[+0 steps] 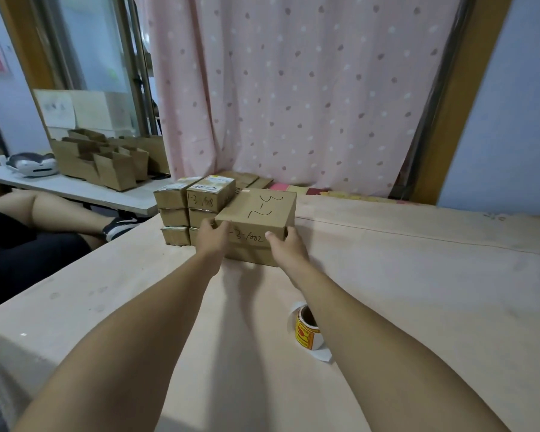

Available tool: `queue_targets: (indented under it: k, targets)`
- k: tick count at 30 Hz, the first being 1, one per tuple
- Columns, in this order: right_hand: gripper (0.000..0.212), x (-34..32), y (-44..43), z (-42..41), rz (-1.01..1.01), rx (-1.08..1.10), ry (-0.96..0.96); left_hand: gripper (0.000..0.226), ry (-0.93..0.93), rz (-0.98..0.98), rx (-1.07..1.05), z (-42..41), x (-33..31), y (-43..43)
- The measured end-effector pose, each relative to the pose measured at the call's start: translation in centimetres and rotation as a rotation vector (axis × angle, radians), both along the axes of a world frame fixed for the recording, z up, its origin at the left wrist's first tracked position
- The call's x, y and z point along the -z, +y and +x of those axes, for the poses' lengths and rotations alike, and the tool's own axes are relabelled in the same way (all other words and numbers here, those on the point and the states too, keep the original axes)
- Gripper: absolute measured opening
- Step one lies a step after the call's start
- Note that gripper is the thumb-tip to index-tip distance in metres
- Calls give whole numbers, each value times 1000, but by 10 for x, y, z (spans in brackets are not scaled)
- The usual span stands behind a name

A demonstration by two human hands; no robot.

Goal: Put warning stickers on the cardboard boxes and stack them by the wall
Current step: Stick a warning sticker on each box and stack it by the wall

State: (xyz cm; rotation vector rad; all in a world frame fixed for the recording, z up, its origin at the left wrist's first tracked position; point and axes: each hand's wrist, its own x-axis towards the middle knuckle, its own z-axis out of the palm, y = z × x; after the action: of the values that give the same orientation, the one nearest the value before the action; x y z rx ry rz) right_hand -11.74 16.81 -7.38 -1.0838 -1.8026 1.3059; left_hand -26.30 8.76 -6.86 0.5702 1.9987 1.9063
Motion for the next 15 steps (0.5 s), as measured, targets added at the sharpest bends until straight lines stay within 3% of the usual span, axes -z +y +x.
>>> queue_targets:
  k: [11, 15]
  targets:
    - [33, -16, 4, 68, 19, 270, 168, 23, -17, 70, 71, 59, -18, 0]
    - [25, -27, 11, 119, -32, 341, 199, 17, -2, 124, 224, 100, -33, 2]
